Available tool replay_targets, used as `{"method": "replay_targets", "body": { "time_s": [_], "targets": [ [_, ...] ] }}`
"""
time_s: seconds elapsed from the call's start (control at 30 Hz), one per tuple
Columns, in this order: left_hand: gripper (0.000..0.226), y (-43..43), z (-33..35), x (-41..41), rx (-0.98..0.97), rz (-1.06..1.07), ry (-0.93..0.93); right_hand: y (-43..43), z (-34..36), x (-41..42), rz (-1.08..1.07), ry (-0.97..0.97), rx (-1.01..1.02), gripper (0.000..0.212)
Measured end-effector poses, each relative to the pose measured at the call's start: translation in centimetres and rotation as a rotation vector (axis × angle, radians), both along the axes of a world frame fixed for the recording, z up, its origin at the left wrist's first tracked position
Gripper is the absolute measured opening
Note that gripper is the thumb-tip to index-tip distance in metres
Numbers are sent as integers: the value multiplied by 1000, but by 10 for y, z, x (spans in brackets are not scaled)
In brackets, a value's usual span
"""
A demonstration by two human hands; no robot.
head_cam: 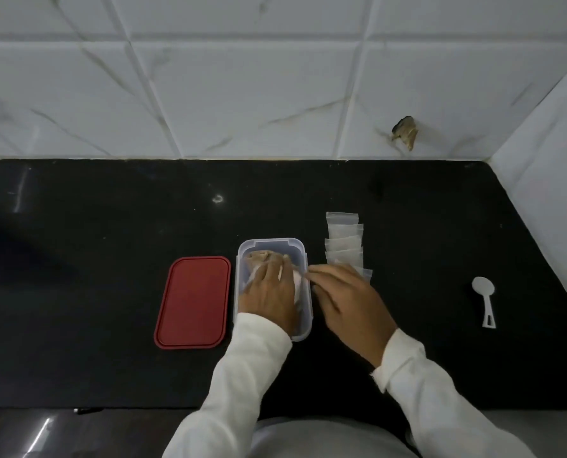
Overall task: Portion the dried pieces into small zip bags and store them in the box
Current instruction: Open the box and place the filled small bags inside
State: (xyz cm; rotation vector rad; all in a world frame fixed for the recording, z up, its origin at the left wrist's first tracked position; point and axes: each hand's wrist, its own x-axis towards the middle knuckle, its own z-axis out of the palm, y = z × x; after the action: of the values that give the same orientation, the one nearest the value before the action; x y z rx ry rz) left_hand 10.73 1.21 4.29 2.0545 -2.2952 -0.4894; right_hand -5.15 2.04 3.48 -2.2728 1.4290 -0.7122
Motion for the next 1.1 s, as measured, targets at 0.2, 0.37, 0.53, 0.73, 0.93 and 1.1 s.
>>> {"method": "replay_targets", "body": {
  "time_s": [0.2, 0.37, 0.53, 0.73, 0.93, 1.1],
  "targets": [
    [37, 16, -24, -60, -204, 113, 637, 5, -33, -53, -564, -380, 361, 31],
    [58, 9, -31, -103, 78, 281, 739, -11, -59, -72, -707, -437, 569, 38],
    [69, 1, -54, -122, 57, 319, 706, -23, -70, -77, -711, -470, 658, 27],
    [73, -9, -60, -127, 126, 402, 698, -31, -77, -82, -718, -524, 680, 20],
    [74, -17, -61, -124, 93, 426, 709, -46, -73, -83, -662, -534, 607, 8],
    [76, -21, -62, -123, 83, 459, 723, -55, -72, -80, -646, -557, 595, 8]
  ]
}}
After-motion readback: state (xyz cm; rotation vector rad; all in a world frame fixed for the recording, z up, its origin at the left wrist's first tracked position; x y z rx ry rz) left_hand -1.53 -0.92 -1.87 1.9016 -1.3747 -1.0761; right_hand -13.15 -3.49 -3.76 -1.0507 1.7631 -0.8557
